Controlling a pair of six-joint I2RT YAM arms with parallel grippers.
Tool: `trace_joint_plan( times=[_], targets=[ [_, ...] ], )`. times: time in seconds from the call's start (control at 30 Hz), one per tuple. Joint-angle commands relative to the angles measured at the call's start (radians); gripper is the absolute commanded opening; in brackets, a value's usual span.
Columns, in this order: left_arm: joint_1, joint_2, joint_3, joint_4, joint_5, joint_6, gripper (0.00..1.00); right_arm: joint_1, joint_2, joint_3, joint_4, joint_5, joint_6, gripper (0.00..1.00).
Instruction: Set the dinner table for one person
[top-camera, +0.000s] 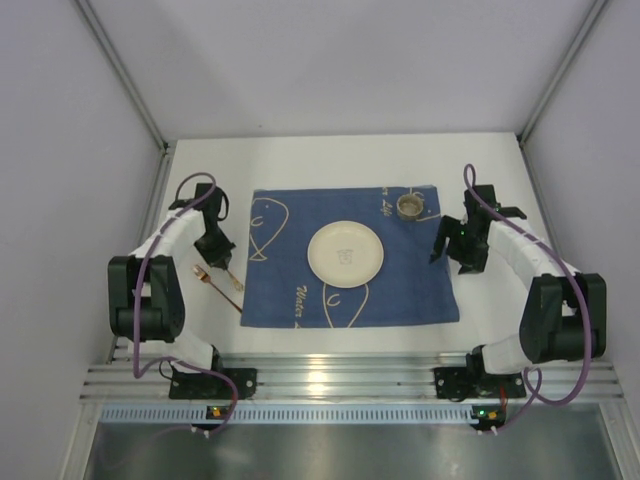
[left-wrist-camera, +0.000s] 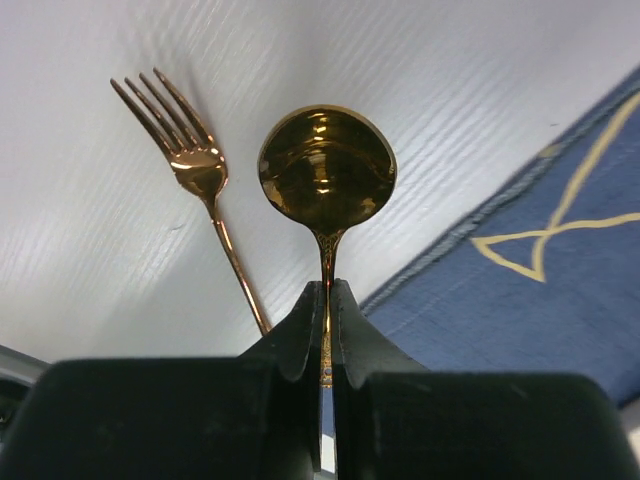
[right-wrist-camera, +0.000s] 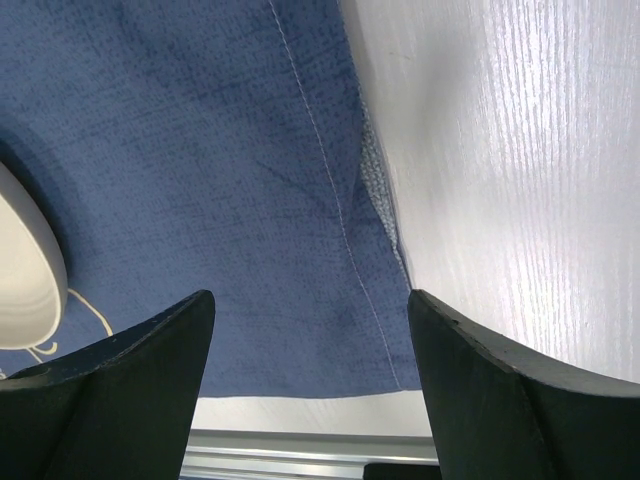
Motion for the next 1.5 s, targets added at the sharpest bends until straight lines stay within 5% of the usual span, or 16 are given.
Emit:
trace_joint_plan(
  times=[0.0,0.13,0.3,0.4,0.67,0.87,1.1,1.47],
  targets=[
    [-0.001,-0.021,0.106,-0.031,0.003,0.017,0.0,0.013,-0.013,0.063,-0.005,0.004,-0.002,0.79],
    [-0.033,-0.015,0.197,-0.036,0.041,0.02,0.0,0.025,-0.041,0.092,0.001,-0.077,-0.011,0.79],
    [-0.2,0.086,0.351,0.006,0.09,0.057,0.0,0.085,-0.099,0.089,0.224,-0.525,0.004,0.81],
    [-0.323,0.162,0.469,0.012,0.13,0.044,0.0,0.122,-0.095,0.079,0.343,-0.633,0.085,0.82],
    [-0.551,0.339,0.808,0.033,0.268,-0.006,0.0,0.236,-0.062,0.074,0.587,-0.664,0.253,0.83],
    [-0.602,0.399,0.919,0.041,0.336,-0.043,0.0,0.285,0.0,0.066,0.667,-0.641,0.299,0.75],
    [-0.639,0.389,0.909,0.053,0.357,-0.055,0.0,0.295,0.017,0.057,0.689,-0.607,0.303,0.64],
    [-0.642,0.355,0.846,0.122,0.42,-0.092,0.0,0.297,0.025,0.04,0.69,-0.584,0.303,0.28]
  ],
)
